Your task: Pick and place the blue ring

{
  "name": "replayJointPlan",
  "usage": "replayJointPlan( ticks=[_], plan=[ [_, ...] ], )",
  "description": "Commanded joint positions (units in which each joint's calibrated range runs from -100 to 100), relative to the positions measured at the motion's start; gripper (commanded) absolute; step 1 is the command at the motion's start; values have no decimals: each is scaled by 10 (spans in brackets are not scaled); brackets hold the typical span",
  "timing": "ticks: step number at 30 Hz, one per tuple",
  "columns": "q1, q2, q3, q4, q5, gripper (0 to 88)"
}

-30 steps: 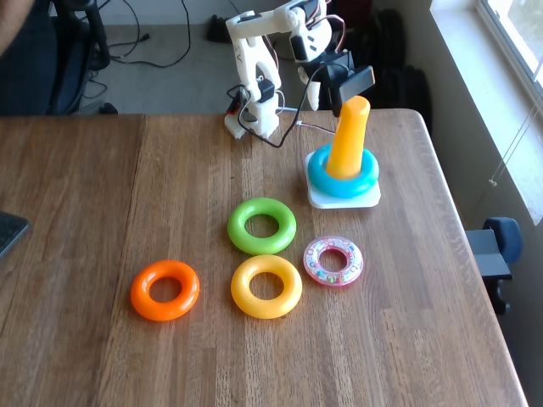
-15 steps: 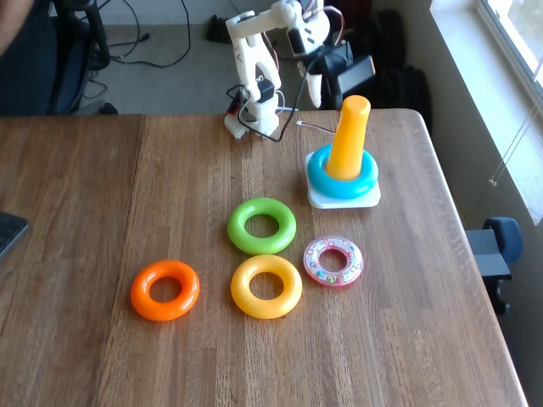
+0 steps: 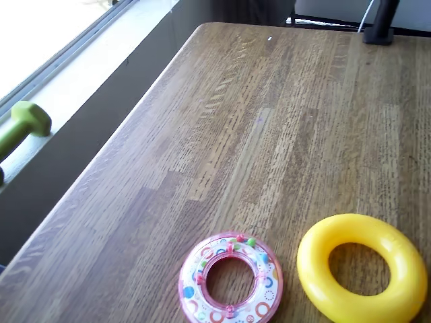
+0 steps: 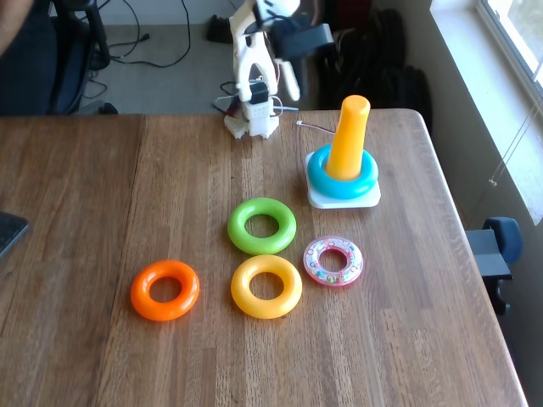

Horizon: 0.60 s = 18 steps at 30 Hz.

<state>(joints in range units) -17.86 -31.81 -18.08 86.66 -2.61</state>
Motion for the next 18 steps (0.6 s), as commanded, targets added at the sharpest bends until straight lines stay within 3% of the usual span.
replayJointPlan(
  ticks=[1,11,18],
  plan=[
    [53,-76,-53,17,4,316],
    [80,-246,-24,71,4,316],
    [80,-278,129,-18,2,316]
  ],
)
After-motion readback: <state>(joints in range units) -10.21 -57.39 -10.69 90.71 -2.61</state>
